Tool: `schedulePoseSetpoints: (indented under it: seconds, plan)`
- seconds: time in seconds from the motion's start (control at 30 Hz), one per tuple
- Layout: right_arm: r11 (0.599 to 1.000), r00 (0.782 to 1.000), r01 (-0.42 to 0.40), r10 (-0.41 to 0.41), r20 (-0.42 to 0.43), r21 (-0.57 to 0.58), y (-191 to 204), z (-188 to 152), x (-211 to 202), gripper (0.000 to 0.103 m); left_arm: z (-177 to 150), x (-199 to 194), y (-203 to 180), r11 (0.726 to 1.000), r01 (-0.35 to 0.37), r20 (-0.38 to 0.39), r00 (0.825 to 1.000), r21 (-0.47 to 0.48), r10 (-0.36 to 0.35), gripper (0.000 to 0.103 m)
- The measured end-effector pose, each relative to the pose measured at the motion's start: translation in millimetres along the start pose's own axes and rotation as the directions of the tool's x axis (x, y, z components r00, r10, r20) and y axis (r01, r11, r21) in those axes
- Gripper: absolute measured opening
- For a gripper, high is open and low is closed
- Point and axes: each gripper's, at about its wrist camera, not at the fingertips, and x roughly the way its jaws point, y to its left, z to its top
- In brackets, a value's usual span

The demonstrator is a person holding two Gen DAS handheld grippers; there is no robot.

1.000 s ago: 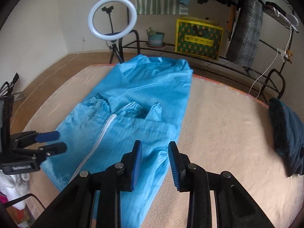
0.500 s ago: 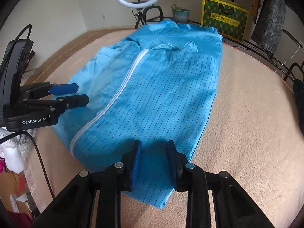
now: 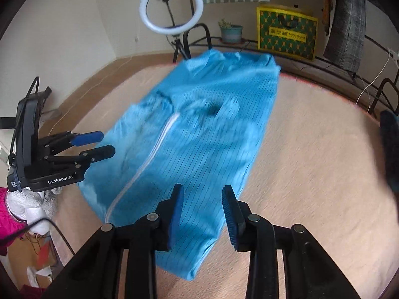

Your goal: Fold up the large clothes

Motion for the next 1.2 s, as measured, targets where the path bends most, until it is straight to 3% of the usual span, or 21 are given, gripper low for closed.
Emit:
schedulePoseSetpoints:
  seconds: [0.13, 0.3, 0.6, 0.77, 0.9, 1.0, 1.2]
  plan:
    - [0.999, 0.998, 0.027, -0.026, 0.055, -0.017, -16.4, 31.1, -7.0, 0.042, 37.6, 4.0, 22.3, 0.999, 0.023, 0.034, 0.999, -0.038, -0.022, 0.057]
    - [0.999, 0.994, 0.050, -0.049, 0.096, -0.001, -43.9, 72.3, 4.9, 0.043, 93.9, 22.3, 59.6, 0.994, 0.057, 0.073, 0.996, -0.096, -0.050, 0.057]
    - [0.995, 0.995, 0.006, -0.015, 0.097, 0.096, -100.5, 131.4, 63.5, 0.043, 178.5, 115.0, 125.8, 0.946, 0.159, 0.054, 0.987, -0.281, -0.150, 0.057]
    - [0.980, 0.994, -0.067, 0.049, 0.100, 0.187, -135.6, 161.9, 100.5, 0.045, 204.4, 163.7, 131.0, 0.937, 0.147, -0.006, 0.988, -0.317, -0.157, 0.057]
    - [0.958, 0.990, -0.119, 0.093, 0.109, 0.260, -160.8, 179.5, 129.4, 0.056, 219.7, 192.2, 129.9, 0.935, 0.151, -0.040, 0.984, -0.322, -0.173, 0.057]
    - [0.941, 0.989, -0.133, 0.105, 0.106, 0.312, -175.7, 188.4, 153.4, 0.060, 224.6, 208.0, 130.4, 0.938, 0.119, -0.056, 0.988, -0.326, -0.145, 0.057]
    - [0.912, 0.987, -0.159, 0.136, 0.088, 0.378, -189.8, 195.2, 196.8, 0.061, 230.7, 241.2, 132.2, 0.921, 0.110, -0.089, 0.984, -0.373, -0.153, 0.057]
